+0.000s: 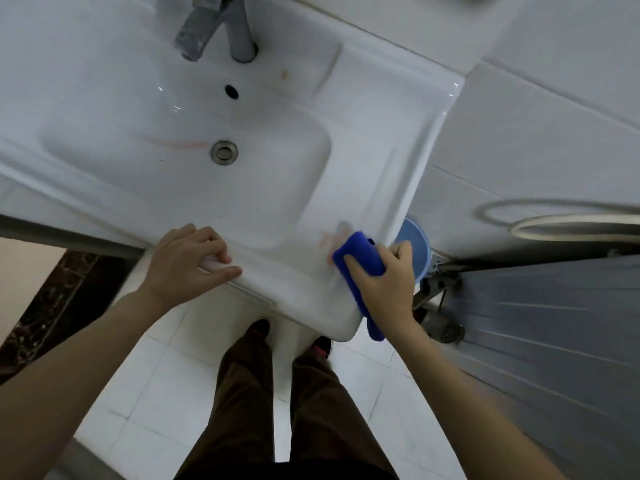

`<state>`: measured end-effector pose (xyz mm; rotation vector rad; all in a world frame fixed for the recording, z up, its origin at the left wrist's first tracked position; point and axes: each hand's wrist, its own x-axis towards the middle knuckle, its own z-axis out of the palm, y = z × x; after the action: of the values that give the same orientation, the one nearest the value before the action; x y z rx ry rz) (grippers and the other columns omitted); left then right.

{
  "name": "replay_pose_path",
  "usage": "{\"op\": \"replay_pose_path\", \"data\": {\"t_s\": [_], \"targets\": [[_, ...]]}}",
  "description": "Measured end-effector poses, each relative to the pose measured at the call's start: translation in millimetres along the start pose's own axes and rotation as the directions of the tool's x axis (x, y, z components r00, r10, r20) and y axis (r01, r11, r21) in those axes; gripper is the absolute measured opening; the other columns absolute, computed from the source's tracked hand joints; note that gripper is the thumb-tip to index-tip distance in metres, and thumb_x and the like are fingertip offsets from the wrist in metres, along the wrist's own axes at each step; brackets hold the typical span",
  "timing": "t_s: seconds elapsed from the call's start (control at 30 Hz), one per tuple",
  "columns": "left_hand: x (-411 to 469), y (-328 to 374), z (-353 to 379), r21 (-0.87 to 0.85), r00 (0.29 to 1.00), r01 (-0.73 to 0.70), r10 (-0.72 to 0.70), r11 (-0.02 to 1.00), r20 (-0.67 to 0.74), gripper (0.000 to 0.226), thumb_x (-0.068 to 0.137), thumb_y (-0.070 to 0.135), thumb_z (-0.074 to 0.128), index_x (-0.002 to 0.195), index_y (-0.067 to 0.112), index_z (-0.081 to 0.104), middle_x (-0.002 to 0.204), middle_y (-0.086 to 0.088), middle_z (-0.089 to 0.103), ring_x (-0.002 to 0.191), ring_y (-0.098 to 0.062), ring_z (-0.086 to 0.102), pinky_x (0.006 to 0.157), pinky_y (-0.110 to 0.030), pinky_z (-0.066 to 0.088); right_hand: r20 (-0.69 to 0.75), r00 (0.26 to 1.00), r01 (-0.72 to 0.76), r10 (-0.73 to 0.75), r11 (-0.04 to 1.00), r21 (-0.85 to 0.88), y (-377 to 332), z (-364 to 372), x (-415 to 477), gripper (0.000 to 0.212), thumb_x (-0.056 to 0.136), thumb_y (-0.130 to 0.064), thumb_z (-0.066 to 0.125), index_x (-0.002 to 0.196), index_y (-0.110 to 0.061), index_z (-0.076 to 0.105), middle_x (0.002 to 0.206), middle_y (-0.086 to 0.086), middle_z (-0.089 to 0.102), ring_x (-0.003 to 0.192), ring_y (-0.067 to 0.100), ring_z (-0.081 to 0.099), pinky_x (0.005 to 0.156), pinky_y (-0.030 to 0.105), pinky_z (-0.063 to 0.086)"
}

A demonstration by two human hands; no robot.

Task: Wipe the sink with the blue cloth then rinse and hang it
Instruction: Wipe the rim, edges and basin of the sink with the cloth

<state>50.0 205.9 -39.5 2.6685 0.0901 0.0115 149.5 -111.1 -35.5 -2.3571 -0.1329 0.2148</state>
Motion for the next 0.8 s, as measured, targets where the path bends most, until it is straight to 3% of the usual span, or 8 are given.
{"op": "replay_pose_path", "data": {"t_s": [0.07, 0.2, 0.4, 0.5, 0.63, 0.8], "targets": [[-1, -2, 2, 0.002, 1.0, -0.005, 0.005, 1.0, -0.002, 0.041, 0.074, 0.064, 0.058, 0.071, 0.024, 0.064, 0.08, 0.013, 0.056, 0.072, -0.017, 0.048, 0.069, -0.036, 0.036, -0.001, 1.0, -0.009, 0.009, 1.0, 0.018, 4, 1, 11, 0.037, 0.08, -0.04, 0.076, 0.069, -0.013, 0.052, 0.085, 0.003, 0.042, 0.066, 0.008, 0.043, 0.059, 0.013, 0.038], [-1, -4, 3, 0.01, 1.0, 0.006, -0.006, 1.0, 0.011, 0.038, 0.074, 0.067, 0.057, 0.072, 0.029, 0.061, 0.08, 0.015, 0.054, 0.072, -0.013, 0.044, 0.069, -0.034, 0.033, -0.041, 0.995, -0.083, 0.086, 0.994, 0.071, -1, -14, 84, 0.037, 0.079, -0.046, 0.072, 0.064, -0.027, 0.043, 0.087, -0.002, 0.04, 0.063, -0.001, 0.047, 0.058, 0.02, 0.036], [-2, -8, 4, 0.012, 1.0, -0.005, 0.005, 1.0, -0.008, 0.039, 0.075, 0.068, 0.057, 0.071, 0.029, 0.06, 0.079, 0.016, 0.054, 0.07, -0.013, 0.045, 0.065, -0.033, 0.033, -0.057, 0.996, -0.07, 0.071, 0.997, 0.02, -6, -27, 137, 0.034, 0.081, -0.046, 0.069, 0.066, -0.029, 0.043, 0.095, 0.002, 0.043, 0.062, 0.005, 0.047, 0.064, 0.027, 0.042], [0, -5, 2, 0.004, 1.0, -0.03, 0.03, 1.0, 0.001, 0.043, 0.075, 0.066, 0.057, 0.071, 0.024, 0.064, 0.079, 0.013, 0.057, 0.069, -0.015, 0.045, 0.064, -0.033, 0.032, -0.035, 0.995, -0.089, 0.088, 0.995, -0.039, -5, -22, 106, 0.031, 0.081, -0.049, 0.067, 0.071, -0.028, 0.047, 0.096, 0.0, 0.043, 0.065, 0.005, 0.049, 0.062, 0.026, 0.044], [-2, 1, -4, 0.008, 1.0, -0.016, 0.016, 1.0, 0.016, 0.049, 0.076, 0.067, 0.054, 0.072, 0.02, 0.067, 0.08, 0.009, 0.058, 0.072, -0.018, 0.047, 0.066, -0.034, 0.032, -0.011, 0.994, -0.111, 0.111, 0.992, -0.055, -3, -2, 22, 0.035, 0.08, -0.049, 0.07, 0.076, -0.018, 0.055, 0.092, -0.001, 0.043, 0.065, 0.001, 0.047, 0.055, 0.015, 0.036], [-1, 7, -9, 0.002, 0.998, 0.045, -0.045, 0.999, 0.046, 0.05, 0.074, 0.067, 0.053, 0.072, 0.019, 0.068, 0.081, 0.009, 0.06, 0.076, -0.019, 0.051, 0.072, -0.037, 0.038, 0.088, 0.996, 0.01, 0.004, 0.988, -0.157, -6, -4, -11, 0.034, 0.081, -0.049, 0.072, 0.075, -0.024, 0.051, 0.085, -0.005, 0.041, 0.061, 0.004, 0.044, 0.051, 0.02, 0.038]]}}
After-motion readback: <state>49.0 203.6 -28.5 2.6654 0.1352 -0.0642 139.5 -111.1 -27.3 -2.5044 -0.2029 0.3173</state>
